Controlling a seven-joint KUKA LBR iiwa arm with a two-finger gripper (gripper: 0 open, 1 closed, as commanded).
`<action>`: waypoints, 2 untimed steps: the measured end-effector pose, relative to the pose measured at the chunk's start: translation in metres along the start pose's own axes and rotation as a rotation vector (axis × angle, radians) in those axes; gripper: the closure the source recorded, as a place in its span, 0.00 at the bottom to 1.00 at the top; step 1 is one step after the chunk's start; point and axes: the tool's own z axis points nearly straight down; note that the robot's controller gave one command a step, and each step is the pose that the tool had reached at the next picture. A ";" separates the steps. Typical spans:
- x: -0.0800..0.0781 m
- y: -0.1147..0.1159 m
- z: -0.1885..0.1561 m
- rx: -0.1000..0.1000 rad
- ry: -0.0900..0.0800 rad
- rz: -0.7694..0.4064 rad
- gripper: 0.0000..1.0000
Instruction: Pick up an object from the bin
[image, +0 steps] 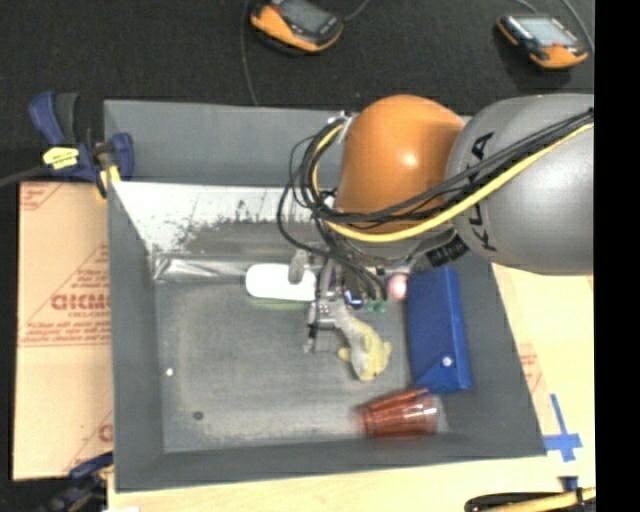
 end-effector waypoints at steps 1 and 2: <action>-0.001 0.000 -0.005 -0.001 -0.008 0.002 0.00; 0.054 -0.028 -0.028 -0.001 -0.001 0.036 0.00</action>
Offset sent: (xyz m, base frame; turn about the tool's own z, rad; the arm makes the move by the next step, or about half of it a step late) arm -0.0700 -0.0370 0.0380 0.0472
